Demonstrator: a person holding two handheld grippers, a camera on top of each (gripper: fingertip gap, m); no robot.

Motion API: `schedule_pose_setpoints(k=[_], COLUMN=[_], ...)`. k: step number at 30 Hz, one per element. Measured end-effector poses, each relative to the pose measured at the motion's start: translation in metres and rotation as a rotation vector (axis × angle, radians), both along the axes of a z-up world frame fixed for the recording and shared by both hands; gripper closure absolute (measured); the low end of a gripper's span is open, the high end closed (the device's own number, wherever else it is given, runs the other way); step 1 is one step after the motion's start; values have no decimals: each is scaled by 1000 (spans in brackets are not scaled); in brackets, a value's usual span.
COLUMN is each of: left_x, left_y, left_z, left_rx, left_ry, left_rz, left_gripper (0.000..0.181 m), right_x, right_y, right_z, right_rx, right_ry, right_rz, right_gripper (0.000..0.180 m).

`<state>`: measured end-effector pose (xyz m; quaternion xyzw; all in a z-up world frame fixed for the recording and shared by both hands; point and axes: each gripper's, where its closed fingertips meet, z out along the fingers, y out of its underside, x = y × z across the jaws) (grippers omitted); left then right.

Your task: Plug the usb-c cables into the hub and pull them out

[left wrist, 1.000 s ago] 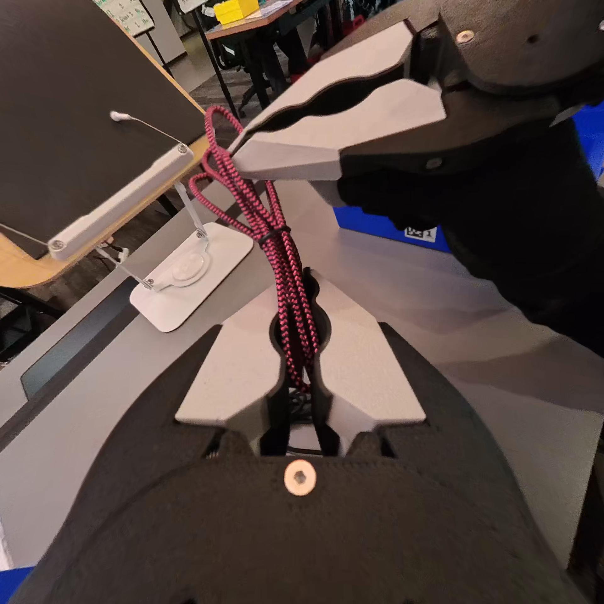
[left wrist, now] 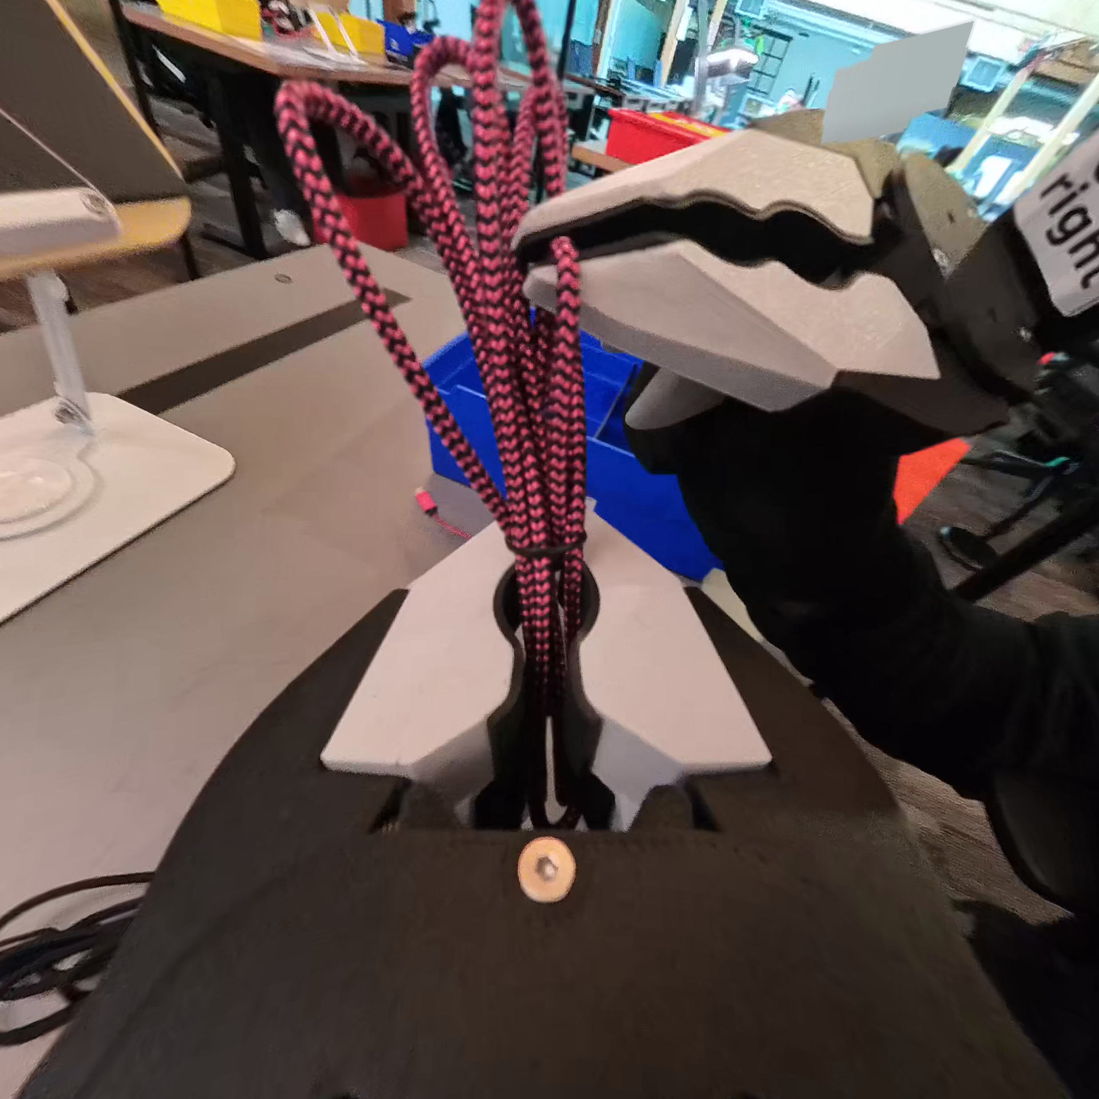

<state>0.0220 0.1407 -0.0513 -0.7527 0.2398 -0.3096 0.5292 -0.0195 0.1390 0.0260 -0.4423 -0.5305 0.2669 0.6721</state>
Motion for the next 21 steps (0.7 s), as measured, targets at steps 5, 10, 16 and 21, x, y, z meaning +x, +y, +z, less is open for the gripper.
schedule_pose_setpoints(k=[5, 10, 16, 21], left_x=[2, 5, 0, 1], left_y=[1, -2, -3, -2], left_z=[11, 0, 1, -4], left_rx=[55, 61, 63, 58], left_ry=[31, 77, 131, 115], left_rz=[40, 55, 61, 69], left_gripper=[180, 181, 181, 181], right_x=[4, 14, 12, 10], right_y=[9, 24, 20, 23], right_z=[5, 10, 12, 8], right_rx=[-102, 43, 87, 59], right_ry=[42, -13, -37, -69], right_rz=[-6, -179, -132, -145], right_gripper=[178, 179, 179, 175])
